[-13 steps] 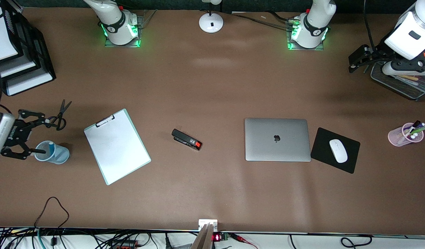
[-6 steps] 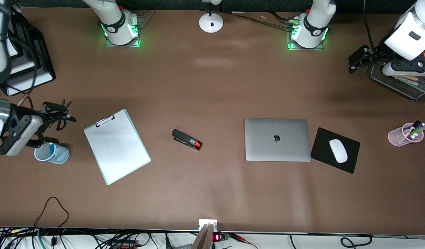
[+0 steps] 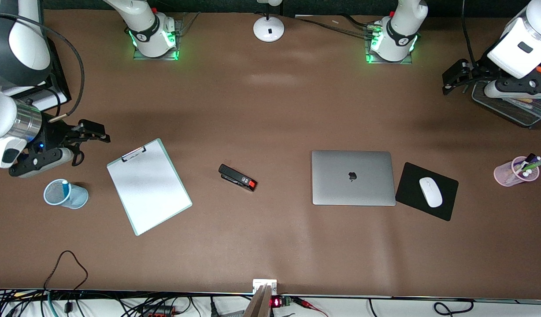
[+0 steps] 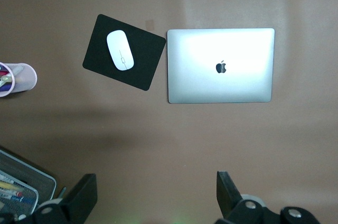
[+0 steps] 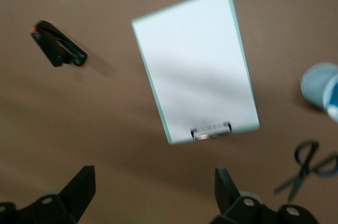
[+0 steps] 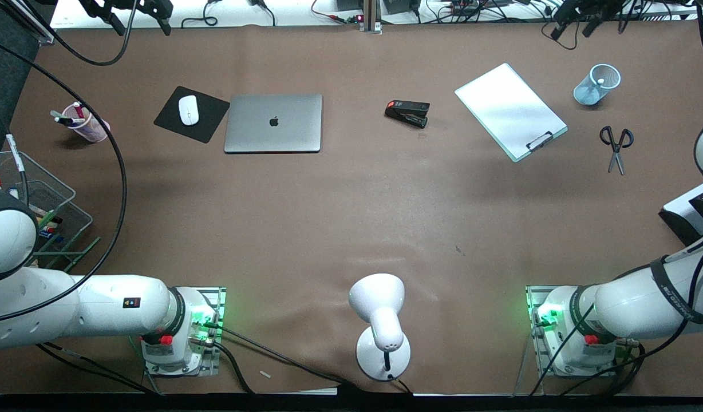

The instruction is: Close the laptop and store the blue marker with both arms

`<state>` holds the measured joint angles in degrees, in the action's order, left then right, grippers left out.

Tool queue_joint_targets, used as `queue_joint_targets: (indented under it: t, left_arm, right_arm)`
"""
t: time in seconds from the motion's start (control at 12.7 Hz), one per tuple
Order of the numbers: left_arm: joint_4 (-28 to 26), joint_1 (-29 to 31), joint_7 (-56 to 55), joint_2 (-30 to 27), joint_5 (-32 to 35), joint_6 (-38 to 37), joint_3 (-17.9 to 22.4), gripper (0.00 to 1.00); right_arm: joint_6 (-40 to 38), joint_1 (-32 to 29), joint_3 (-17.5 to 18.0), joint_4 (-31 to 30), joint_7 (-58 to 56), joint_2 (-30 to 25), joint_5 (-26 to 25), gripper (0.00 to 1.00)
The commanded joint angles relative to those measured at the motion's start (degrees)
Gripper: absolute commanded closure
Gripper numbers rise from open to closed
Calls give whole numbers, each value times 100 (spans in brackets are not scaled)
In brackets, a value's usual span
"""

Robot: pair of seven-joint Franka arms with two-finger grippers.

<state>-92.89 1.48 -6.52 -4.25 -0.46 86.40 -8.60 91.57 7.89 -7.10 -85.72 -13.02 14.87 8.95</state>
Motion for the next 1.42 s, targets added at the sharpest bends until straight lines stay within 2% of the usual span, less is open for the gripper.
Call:
queue_joint_targets:
  t: [0.0,0.24,0.31,0.47,0.71,1.18,1.34]
  left_arm:
    - [-28,71,134,-40,-59,52,-28,0]
    - [-28,80,134,-49,-77,44,-1,0]
    - [-28,80,142,-49,-86,43,8,0]
    - [-28,89,177,-49,-95,52,25,0]
    - [-36,168,186,-75,-121,70,25,0]
    - [-63,177,186,-102,-130,79,25,0]
    - [-37,194,186,-93,-130,114,25,0]
  right_arm:
    - [-314,20,-29,-182,703,-300,-628,0]
    - [-368,-120,-2,-42,925,-528,-1236,0]
    - [-324,-521,50,-41,925,-607,-1211,0]
    - [-271,-1094,444,-41,732,-757,-1132,0]
    - [-298,-1088,472,-111,600,-932,-1114,0]
    - [-333,-1088,472,-901,1204,-1749,-991,0]
    - [-289,-1088,472,-964,1180,-1838,-1000,0]
